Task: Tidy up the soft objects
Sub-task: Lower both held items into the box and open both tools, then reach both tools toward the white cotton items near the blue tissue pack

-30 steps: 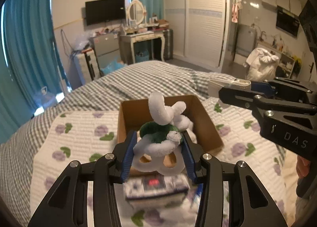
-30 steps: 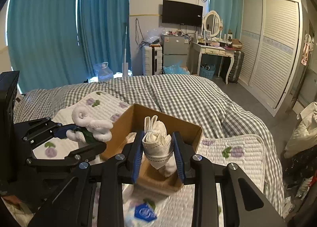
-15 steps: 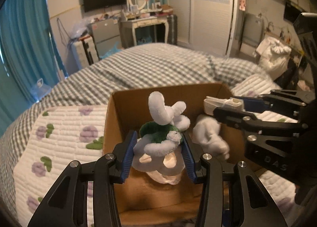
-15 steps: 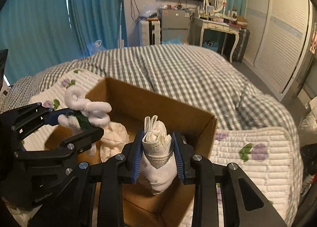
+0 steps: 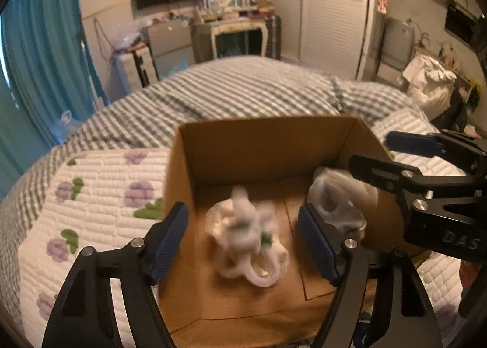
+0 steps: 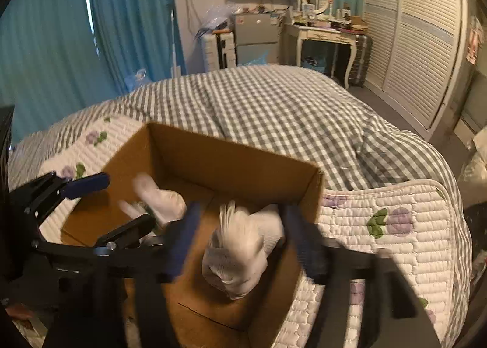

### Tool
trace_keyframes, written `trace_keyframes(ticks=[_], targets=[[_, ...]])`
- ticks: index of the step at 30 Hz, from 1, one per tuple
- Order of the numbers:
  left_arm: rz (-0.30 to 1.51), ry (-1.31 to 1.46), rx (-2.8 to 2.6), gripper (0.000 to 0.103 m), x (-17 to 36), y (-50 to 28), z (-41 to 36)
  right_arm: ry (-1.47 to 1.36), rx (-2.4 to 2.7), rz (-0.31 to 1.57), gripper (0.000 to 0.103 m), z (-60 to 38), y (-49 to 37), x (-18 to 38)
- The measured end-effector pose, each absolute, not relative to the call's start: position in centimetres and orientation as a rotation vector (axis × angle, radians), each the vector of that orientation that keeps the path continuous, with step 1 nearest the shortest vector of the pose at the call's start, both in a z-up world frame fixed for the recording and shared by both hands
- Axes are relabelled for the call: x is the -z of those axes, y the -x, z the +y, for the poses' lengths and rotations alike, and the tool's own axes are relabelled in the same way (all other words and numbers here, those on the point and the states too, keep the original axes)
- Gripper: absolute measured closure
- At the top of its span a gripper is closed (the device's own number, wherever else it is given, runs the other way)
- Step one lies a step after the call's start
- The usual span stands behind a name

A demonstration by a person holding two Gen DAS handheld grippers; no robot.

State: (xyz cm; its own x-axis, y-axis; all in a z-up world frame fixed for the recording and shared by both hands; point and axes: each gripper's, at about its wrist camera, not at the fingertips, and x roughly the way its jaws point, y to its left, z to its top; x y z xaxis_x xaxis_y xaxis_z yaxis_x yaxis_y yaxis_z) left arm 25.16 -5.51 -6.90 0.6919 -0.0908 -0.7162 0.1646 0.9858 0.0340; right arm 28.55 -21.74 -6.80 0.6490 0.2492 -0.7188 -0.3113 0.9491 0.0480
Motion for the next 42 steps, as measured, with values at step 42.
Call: trace_keyframes(ticks=[42], targets=[[0.649,-0.048,0.026,0.006,-0.1,-1.8,-1.4,0.133,-0.337,0.68,0.003,-22.7,-1.2,-3.4]])
